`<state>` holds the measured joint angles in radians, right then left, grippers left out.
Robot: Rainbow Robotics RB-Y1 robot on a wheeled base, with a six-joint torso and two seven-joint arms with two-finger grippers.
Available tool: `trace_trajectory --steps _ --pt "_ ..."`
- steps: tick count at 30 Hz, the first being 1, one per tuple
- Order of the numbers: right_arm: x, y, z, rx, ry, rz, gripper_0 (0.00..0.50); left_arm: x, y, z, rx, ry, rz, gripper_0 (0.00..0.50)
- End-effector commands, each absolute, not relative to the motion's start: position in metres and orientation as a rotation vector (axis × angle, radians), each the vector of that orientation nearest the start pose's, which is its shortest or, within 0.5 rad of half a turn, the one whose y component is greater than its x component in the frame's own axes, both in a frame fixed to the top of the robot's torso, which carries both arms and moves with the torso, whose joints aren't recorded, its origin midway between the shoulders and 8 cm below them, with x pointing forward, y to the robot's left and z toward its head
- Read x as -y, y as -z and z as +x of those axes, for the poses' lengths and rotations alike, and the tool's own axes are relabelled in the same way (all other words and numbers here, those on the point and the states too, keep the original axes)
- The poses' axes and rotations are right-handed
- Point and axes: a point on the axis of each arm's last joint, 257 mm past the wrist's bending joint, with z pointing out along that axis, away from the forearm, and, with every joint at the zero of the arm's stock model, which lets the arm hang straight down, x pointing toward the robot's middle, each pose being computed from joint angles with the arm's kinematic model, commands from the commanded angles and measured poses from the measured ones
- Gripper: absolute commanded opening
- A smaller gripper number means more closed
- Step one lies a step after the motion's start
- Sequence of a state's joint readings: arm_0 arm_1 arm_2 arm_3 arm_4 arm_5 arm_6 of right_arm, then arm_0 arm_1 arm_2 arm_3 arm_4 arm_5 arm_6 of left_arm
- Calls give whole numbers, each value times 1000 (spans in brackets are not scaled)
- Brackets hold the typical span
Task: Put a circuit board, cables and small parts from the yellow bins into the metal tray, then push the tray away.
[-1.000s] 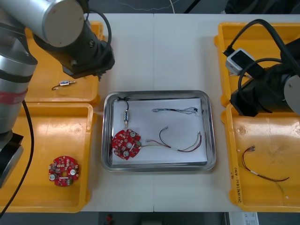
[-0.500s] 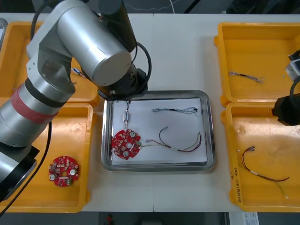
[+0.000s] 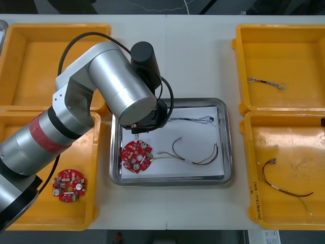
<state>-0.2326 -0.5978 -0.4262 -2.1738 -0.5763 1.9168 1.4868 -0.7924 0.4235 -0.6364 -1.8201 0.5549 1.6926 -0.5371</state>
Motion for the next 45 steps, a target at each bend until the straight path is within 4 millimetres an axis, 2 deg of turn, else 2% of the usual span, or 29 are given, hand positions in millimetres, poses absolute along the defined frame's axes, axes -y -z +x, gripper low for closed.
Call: trace_trajectory --steps 1,9,23,24,25,27,28,30,34,45 --pt "426 140 399 -2528 160 169 500 -40 231 462 -2645 207 -141 1" --pt "428 153 397 -2567 112 225 500 -42 246 466 -2644 186 -151 0" --pt "426 157 393 -2576 76 254 500 -45 254 474 -2623 175 -175 3" --pt "425 157 393 -2577 74 255 500 -45 254 474 -2622 177 -174 15" --pt "425 158 393 -2580 71 253 500 -45 254 474 -2623 176 -177 82" --pt "424 159 392 -2582 64 256 500 -45 254 474 -2622 179 -182 288" --pt "423 160 391 -2584 60 256 500 -44 254 474 -2621 181 -183 340" --pt "421 160 391 -2585 51 252 500 -44 253 475 -2618 185 -189 396" --pt "418 163 390 -2596 37 244 500 -43 252 476 -2611 195 -203 454" --pt "412 166 388 -2605 8 236 500 -46 248 480 -2600 201 -226 485"
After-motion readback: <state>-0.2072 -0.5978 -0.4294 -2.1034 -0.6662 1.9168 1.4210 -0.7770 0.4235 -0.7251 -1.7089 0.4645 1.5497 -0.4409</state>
